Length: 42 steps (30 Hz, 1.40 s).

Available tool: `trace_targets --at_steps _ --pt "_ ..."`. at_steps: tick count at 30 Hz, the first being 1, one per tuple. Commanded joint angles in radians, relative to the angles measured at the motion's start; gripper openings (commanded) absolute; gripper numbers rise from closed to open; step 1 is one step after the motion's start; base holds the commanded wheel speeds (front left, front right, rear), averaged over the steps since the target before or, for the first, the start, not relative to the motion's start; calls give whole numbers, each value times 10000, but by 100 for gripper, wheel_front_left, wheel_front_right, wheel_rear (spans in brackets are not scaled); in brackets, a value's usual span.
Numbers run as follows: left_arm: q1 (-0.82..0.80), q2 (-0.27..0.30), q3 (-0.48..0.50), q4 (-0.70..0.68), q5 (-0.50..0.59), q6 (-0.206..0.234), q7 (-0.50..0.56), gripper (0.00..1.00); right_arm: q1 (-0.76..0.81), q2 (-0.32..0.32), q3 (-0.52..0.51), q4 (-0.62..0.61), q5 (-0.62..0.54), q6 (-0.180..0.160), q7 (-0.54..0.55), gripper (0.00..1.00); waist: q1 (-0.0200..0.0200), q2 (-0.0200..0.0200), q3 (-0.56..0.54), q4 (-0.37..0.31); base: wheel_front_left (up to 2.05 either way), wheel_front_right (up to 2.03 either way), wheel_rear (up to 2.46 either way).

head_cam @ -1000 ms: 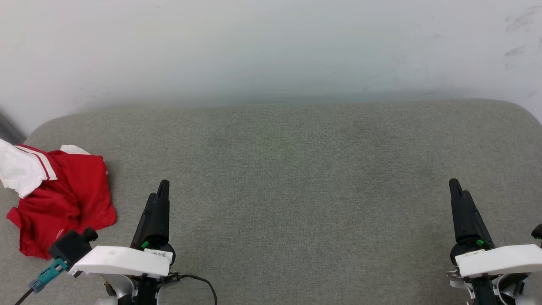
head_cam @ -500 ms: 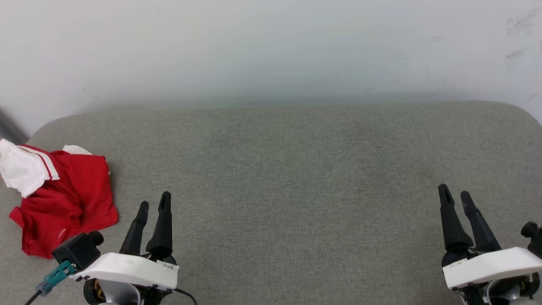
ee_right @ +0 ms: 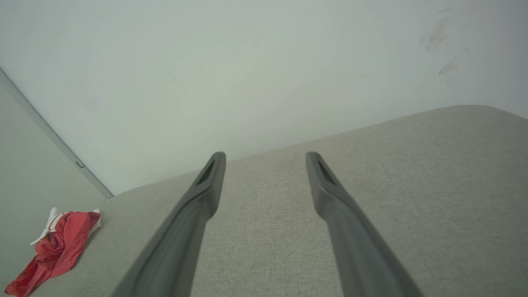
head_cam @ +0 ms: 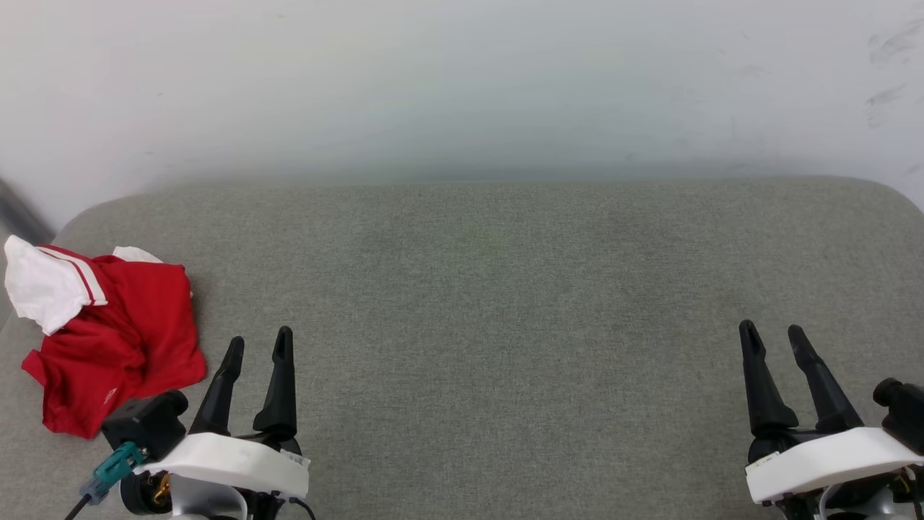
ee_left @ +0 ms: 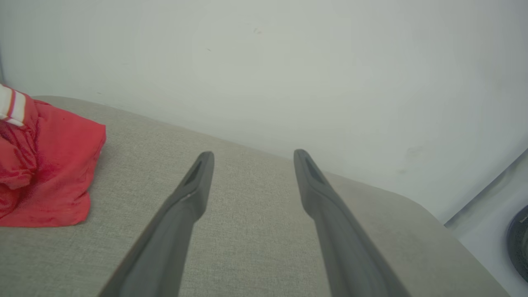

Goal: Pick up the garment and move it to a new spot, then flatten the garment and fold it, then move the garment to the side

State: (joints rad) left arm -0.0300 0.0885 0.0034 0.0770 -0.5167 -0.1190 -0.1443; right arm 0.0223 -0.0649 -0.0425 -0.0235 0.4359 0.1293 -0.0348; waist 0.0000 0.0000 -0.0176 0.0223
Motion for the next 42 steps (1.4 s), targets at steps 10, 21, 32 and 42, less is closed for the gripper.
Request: trace_targets --at_steps 10,21,32,42 --pt "-4 154 -143 4 1194 85 -300 100 99 48 22 -306 -1193 20 128 100 0 0 -10 12 0 0 0" --pt "-46 196 -240 118 2184 110 -557 100 237 97 86 -415 -2282 21 123 100 0 0 -60 40 0 0 0" --pt "-73 111 -270 224 2933 93 -788 100 336 137 76 -519 -3039 21 71 100 0 0 -98 83 0 0 0" --pt "-128 42 -324 277 3547 42 -993 100 357 154 10 -560 -3289 14 -34 100 0 0 -124 114 0 0 0"
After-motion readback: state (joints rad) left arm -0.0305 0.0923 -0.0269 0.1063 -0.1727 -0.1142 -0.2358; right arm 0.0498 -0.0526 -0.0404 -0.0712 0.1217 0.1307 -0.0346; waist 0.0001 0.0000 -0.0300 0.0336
